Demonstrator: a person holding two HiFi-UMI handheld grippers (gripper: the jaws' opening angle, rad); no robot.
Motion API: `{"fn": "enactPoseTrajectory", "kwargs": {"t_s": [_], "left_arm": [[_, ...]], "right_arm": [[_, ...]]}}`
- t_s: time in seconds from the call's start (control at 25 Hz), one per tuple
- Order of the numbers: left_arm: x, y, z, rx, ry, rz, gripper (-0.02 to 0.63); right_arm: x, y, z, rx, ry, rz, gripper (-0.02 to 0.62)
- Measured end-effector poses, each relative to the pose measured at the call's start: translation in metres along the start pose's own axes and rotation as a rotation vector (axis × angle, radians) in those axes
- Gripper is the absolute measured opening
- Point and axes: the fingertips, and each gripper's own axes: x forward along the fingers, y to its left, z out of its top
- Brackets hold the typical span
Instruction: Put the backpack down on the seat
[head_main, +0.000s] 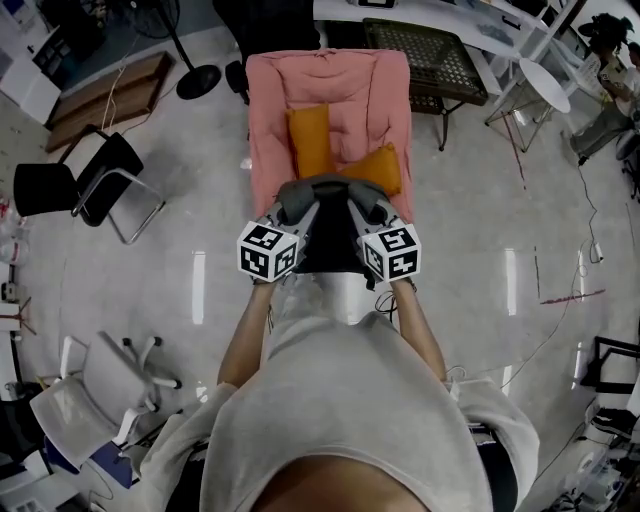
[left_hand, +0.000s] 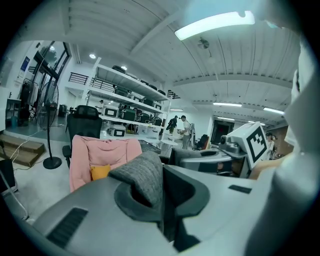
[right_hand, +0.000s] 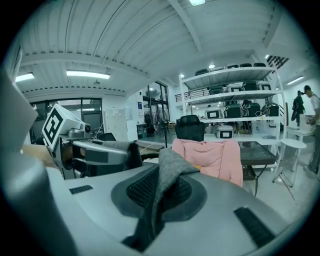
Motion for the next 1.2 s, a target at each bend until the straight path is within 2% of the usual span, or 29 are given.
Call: {"fn": "enactPoseTrajectory", "kwargs": {"t_s": [0.72,1.0,1.2], "left_arm": [[0.067,0.147,0.068,-0.004,0.014,-0.029,0.031],[0.088,0.188,0.076,-0.013,0.037,-0.054,0.031],[0.096,0.199,0.075,0.008,0.055,-0.08,0.031]], "right_arm": [[0.143,-0.049,0.071,0.028,0.005,-0.026,0.028],[0.184,-0.062,0.077,0.054,0.03,-0.048,0.028],[0.196,-0.068,0.077,0.067,0.032,-0.085,0.028]]}}
